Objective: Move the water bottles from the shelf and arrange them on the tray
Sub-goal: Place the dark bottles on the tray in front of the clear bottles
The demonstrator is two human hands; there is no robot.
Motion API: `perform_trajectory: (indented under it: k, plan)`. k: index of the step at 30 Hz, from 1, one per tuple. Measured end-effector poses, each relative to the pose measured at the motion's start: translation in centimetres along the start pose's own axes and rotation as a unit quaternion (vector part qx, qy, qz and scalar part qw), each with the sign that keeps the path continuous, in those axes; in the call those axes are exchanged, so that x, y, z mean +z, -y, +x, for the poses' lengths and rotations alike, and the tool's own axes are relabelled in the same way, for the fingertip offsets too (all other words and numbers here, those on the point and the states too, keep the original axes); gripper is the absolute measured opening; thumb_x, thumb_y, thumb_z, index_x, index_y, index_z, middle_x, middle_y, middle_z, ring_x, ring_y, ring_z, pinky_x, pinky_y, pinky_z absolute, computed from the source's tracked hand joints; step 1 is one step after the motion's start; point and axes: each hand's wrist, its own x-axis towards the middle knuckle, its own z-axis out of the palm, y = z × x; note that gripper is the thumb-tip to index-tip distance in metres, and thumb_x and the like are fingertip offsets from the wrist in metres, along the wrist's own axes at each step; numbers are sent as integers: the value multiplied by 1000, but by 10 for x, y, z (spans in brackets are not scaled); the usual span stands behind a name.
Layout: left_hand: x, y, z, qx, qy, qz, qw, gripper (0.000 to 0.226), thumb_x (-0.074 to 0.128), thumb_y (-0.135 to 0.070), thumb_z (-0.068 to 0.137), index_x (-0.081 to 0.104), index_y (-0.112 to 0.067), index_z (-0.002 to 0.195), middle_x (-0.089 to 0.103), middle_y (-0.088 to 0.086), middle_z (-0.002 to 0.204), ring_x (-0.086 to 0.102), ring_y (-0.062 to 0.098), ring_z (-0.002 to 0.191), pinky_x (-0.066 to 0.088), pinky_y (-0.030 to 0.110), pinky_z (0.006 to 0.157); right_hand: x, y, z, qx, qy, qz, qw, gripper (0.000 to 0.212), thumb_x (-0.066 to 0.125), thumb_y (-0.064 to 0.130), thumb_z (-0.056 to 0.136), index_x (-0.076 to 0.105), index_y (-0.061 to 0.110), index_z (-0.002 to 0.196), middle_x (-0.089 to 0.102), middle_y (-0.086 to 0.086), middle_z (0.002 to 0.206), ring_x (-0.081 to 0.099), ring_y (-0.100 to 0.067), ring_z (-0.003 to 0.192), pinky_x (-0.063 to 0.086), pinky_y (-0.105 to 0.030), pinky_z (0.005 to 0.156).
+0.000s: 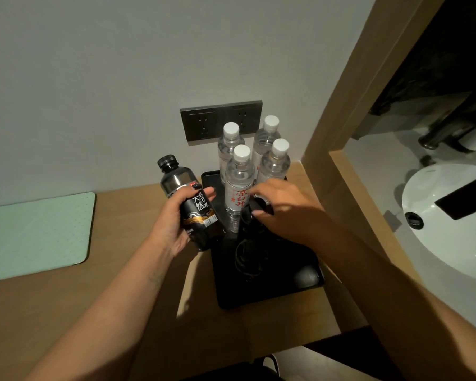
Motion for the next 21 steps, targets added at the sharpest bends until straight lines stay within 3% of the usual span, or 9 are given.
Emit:
perform_trajectory:
  k: [2, 4, 13, 17, 21]
  plan:
    - [-1, 2, -5, -4, 0, -5, 1000, 38, 64, -21, 71, 56, -7, 106, 67, 21, 118, 64, 29, 113, 43, 51, 103, 7, -2, 6, -35, 72, -41, 996, 44, 61, 23, 90, 50, 23, 132, 49, -2, 134, 48, -23, 122, 45, -44, 99]
    - [-3, 4, -9, -4, 2, -14, 1000, 39, 64, -20, 71, 56, -6, 106, 67, 21, 117, 65, 30, 112, 45, 51, 101, 10, -4, 14, -40, 88, -52, 994, 44, 62, 16, 89, 51, 21, 131, 51, -4, 133, 49, -26, 122, 44, -46, 100]
    - [-10, 14, -23, -11, -5, -36, 999, 32, 61, -16, 78, 54, -5, 106, 73, 17, 102, 67, 29, 107, 50, 49, 93, 21, -1, 29, -71, 11, -25, 997, 31, 65, 7, 83, 65, 16, 113, 62, -9, 111, 58, -28, 106, 49, -46, 90]
    - [-8, 9, -26, -12, -5, -54, 998, 33, 58, -17, 82, 52, -5, 112, 71, 20, 108, 67, 29, 107, 50, 49, 94, 25, 4, 33, -52, -12, -16, 998, 39, 65, 8, 85, 62, 17, 123, 60, -12, 120, 57, -32, 110, 48, -47, 93]
    - [-10, 8, -30, -3, 6, -62, 998, 39, 61, -18, 79, 51, -5, 114, 71, 20, 108, 67, 29, 107, 54, 48, 90, 21, 1, 26, -34, -35, 39, 998, 55, 71, 15, 83, 53, 20, 135, 57, -7, 134, 52, -25, 124, 41, -42, 106]
